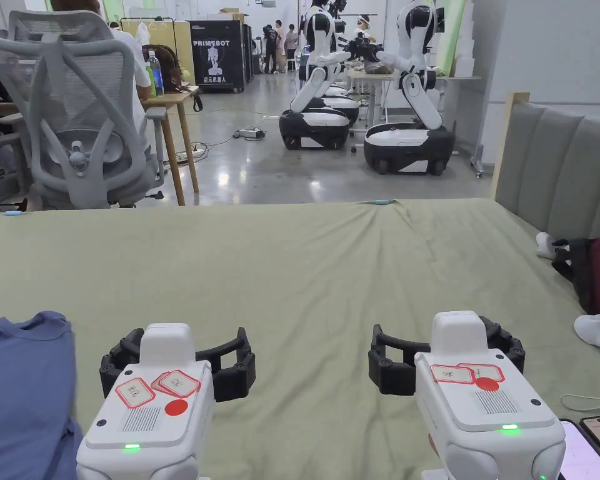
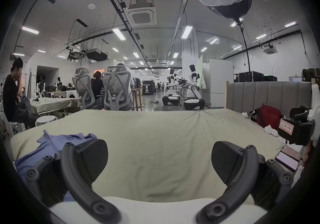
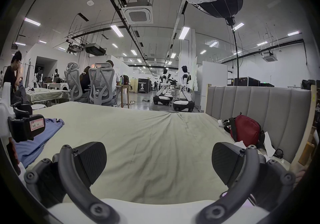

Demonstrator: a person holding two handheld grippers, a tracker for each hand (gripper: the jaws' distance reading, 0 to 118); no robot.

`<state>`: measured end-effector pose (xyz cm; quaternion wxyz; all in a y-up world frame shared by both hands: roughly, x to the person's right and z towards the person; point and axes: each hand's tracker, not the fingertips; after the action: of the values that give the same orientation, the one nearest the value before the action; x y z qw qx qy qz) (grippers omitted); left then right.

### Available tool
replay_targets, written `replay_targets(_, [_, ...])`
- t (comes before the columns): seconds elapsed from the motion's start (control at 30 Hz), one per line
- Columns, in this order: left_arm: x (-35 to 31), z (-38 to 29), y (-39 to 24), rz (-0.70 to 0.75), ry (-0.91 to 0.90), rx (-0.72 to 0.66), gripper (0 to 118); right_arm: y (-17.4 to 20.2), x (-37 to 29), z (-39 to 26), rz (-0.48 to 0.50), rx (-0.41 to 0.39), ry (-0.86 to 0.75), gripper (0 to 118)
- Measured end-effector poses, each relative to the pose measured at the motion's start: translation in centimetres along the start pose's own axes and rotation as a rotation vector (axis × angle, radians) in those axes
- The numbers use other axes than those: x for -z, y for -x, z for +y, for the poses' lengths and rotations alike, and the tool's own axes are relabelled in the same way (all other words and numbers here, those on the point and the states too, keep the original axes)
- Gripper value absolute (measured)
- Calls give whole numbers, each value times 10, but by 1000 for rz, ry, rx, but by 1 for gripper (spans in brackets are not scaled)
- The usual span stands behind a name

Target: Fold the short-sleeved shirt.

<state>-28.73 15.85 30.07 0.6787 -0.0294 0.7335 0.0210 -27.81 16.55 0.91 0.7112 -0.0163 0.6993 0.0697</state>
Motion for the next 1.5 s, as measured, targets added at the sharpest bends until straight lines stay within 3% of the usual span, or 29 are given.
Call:
replay_targets(0.33, [0,-2,0,-5,-7,5,118,0,0,0,-5,1,-3,118])
replay_targets(0.37, [-1,-1,0,-3,2,8,115,-1,-1,0,2,4,-3,112])
replay_targets(0.4, [-2,0,0,-24,6,2,91,-1,-3,1,17,12,-5,78])
replay_targets(0.43, [-3,0,0,-28,-7,-1,54,-1,-3,1,26,16,-6,23])
replay_targets(0.47, [-3,-1,-2,-14,-21,-2,5,0,0,1,9,5,3,2])
replay_targets(0.5, [-1,-1,-3,25,-23,11,0,5,1,-1,-48,-43,16,0])
replay_targets(0.77, [-3,12,17,41,-14,-14,0,17,7,-2,10,-12,16,0])
replay_targets(0.97, [-33,18,86,229,-29,-26,0,88,16,9,181,-22,-17,0])
replay_targets(1.23, [-91,14,191,477,16,-48,0,224,12,20,516,-35,-51,1])
replay_targets(1.4, [-97,14,211,500,35,-30,0,254,10,24,565,-35,-42,1])
replay_targets(1.5, [-77,19,222,421,167,-77,0,259,14,22,575,-39,-40,1])
